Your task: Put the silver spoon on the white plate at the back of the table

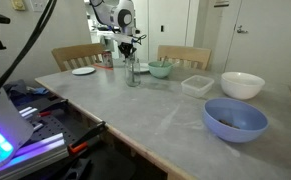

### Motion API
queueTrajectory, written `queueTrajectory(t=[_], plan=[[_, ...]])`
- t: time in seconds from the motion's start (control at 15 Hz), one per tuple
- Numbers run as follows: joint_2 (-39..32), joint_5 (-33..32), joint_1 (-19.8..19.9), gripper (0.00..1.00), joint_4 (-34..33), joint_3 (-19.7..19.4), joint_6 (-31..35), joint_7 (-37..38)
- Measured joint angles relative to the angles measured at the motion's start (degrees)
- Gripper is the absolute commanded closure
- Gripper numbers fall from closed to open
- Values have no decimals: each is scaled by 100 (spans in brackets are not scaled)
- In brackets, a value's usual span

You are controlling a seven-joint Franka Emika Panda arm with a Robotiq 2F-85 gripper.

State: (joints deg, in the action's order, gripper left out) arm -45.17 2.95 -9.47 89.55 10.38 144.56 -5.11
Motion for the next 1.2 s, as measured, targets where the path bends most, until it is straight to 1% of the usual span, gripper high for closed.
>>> queueTrajectory(t=[0.2,0.67,1.13,1.2], plan=[[-5,-2,107,97,0,-46,156,-3],[-248,-3,150,97,19,-508,402,471],[-391,-9,132,97,-5,-575,584,754],[-392,-10,127,91,-5,-575,590,773]])
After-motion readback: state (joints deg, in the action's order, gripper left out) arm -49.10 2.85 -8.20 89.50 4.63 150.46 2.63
